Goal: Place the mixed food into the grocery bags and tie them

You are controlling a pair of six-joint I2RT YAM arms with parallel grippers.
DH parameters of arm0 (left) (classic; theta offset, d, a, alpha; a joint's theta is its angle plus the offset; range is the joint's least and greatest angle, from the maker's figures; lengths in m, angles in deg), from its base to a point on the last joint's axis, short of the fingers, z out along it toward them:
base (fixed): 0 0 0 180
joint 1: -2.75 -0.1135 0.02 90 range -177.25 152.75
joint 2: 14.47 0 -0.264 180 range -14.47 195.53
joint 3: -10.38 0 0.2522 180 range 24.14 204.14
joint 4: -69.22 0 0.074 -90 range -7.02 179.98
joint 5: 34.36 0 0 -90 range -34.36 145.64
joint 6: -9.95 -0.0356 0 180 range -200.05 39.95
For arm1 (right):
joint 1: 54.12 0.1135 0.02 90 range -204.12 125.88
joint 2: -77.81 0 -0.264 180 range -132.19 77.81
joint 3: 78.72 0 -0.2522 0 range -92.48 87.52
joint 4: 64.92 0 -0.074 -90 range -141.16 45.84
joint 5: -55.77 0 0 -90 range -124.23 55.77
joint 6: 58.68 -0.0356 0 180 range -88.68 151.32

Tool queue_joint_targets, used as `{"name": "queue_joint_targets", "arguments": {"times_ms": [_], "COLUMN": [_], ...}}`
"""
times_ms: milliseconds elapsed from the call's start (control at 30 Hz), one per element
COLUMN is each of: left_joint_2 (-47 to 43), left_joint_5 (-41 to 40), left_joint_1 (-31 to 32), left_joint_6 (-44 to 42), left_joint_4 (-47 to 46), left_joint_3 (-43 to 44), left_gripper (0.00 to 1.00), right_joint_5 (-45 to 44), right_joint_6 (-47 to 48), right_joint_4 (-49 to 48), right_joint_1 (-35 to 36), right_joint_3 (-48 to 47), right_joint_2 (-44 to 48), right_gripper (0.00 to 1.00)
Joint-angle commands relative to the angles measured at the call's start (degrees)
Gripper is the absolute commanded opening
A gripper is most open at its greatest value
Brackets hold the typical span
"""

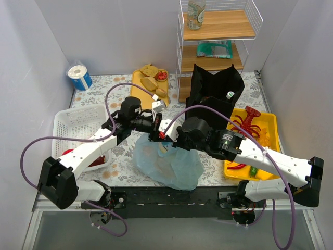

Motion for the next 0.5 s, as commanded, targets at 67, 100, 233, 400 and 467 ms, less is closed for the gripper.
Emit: {"name": "queue_joint_targets", "arguments": {"times_ms": [67,100,233,400,467], "left_joint_2": [-9.57,-10.37,-13.89,-16.88,-16.88], "left_joint_5": [-19.28,-20.51,-26.23,-33.70,-33.01], "left_joint_1": [0.03,0.03,0.82,3.54,4.07], "left_joint_6": [-3.03,-3.11,-3.38,-6.88,-7.77], "left_joint_4": [-5.78,-6.39,-9.56,-11.41,-10.62], "left_joint_3": [-3.32,-3.85,-6.48,-8.94,-8.86], "left_gripper": [0.00,0.00,0.00,0.00,0.00], "right_joint_5": [4.18,5.23,7.08,11.11,12.53], "right_joint_6": [-4.26,-4.62,-6.11,-9.01,-9.19], "right_joint_4": [3.99,4.34,5.31,5.93,5.58], "right_joint_1": [0.12,0.12,0.03,-1.28,-3.30], "right_joint_3": [-7.40,-7.67,-8.64,-10.14,-9.79], "right_joint_2": [0.31,0.31,0.31,0.92,1.71], "right_gripper": [0.11,0.11,0.13,0.17,0.24]}}
